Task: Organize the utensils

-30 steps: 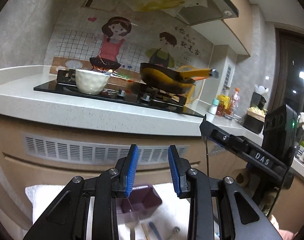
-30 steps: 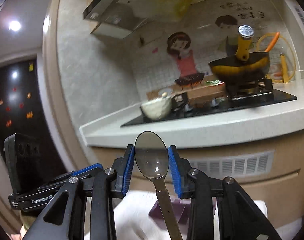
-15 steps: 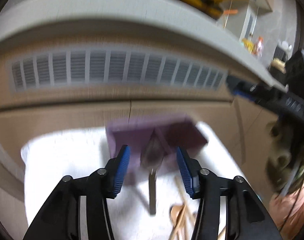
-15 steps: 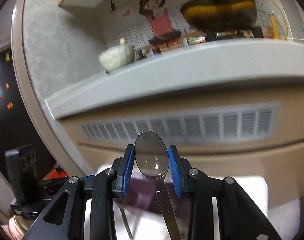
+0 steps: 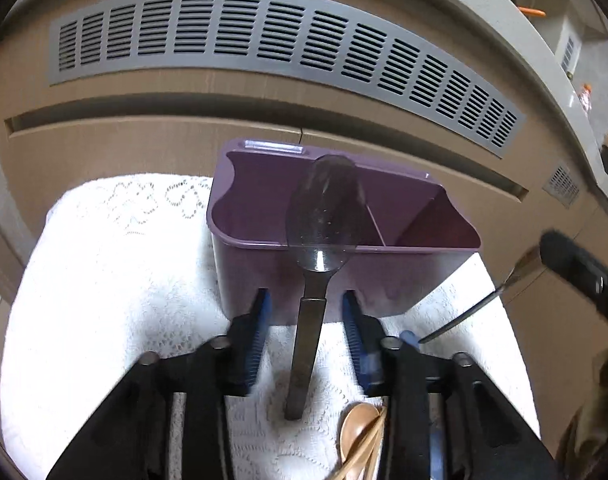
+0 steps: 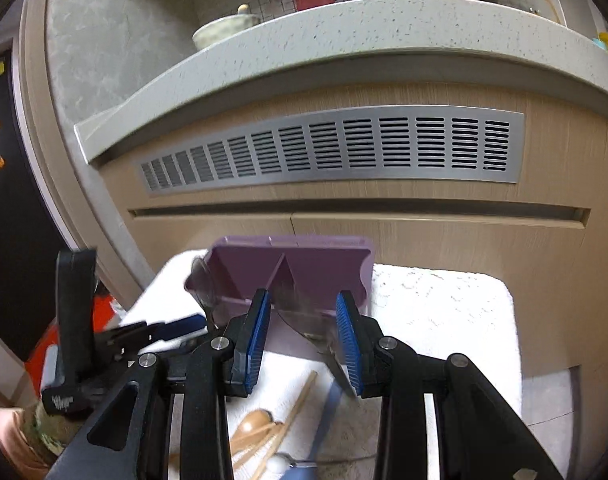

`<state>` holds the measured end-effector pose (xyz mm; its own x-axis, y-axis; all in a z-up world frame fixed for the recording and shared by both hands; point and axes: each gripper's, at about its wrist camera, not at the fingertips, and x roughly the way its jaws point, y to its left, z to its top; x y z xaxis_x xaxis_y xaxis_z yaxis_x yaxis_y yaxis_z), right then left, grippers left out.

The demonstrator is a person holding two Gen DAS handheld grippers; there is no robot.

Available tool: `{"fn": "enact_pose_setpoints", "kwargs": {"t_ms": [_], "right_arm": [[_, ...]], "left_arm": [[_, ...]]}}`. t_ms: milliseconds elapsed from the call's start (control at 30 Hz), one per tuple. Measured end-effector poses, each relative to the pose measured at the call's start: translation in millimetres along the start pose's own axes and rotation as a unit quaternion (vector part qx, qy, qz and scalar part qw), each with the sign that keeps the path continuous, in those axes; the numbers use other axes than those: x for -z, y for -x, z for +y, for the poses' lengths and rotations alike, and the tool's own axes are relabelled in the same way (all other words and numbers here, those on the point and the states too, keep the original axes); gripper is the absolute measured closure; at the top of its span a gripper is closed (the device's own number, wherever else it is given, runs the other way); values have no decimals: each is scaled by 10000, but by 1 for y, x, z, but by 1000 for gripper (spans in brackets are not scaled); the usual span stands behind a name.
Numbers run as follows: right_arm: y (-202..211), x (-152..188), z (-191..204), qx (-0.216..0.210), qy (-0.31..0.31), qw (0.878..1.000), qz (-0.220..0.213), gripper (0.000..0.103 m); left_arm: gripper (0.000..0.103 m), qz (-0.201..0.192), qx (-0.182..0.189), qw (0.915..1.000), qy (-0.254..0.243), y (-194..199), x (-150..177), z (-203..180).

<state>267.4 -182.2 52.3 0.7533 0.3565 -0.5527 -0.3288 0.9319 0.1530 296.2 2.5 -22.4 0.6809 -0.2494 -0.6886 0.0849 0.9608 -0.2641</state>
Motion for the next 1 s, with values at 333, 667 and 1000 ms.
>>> {"fn": "enact_pose_setpoints", "kwargs": {"t_ms": [333,667,1000], "right_arm": [[13,9,5,-133,57,9998,127,82],[45,1,7,-17,99,9999,-89,90],[67,-13,11,-78,172,9997,-141,96]], "left_arm": [[91,-557,161,9977,-349,41,-9,-12],[91,-1092,440,9918,-498,106,-18,-21],[91,-1252,457,9897,-516,137,-18,-15]]}}
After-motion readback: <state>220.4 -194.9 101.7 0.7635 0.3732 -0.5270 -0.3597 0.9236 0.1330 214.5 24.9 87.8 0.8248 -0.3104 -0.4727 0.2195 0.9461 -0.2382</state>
